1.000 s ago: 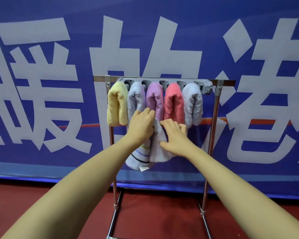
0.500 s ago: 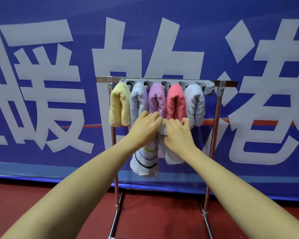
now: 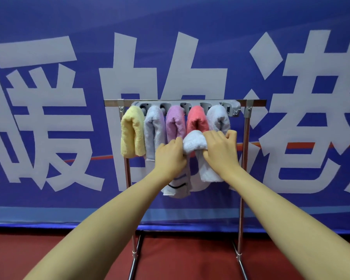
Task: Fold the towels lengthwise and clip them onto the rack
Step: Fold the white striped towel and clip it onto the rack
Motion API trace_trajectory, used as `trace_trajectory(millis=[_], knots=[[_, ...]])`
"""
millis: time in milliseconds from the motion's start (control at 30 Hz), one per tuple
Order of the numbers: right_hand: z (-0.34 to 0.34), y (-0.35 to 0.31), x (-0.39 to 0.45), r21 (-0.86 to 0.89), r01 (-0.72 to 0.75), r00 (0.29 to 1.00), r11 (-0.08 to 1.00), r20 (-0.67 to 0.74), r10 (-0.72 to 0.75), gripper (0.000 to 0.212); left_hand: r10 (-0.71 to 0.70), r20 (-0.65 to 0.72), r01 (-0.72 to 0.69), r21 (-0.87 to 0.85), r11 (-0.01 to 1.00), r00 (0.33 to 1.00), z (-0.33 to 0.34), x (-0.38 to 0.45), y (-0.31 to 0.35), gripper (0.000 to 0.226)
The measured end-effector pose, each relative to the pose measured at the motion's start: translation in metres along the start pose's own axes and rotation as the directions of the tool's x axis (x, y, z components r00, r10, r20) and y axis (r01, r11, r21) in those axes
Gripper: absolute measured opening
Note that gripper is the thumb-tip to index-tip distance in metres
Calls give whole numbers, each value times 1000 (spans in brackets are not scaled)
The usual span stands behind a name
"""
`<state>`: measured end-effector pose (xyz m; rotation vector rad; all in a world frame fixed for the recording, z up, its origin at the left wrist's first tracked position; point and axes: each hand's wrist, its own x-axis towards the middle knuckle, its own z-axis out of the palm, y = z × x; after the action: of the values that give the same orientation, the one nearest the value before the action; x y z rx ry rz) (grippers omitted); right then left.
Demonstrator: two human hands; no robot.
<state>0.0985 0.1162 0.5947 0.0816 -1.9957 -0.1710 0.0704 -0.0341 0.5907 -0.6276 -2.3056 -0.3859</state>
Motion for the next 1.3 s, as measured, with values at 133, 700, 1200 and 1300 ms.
trace_trajectory(millis=[133,700,1200,1300], knots=[[-10,29,8,-53,-92,995,994,29,93,26,18,-17,-19,-68,997,1000,-9,25,27,13],[5,156,54,-50,-233,969,971,-92,228,52,-31,-8,29,-225,974,999,-3,139,150,18],[99,204,79,-116,-178,978,977,-134,162,48,-40,-27,39,-35,999,999,69,213,150,31],[112,202,63,-42,-224,973,974,-70,221,49,-6,1,6,24,1000,1000,84,209,149,19]])
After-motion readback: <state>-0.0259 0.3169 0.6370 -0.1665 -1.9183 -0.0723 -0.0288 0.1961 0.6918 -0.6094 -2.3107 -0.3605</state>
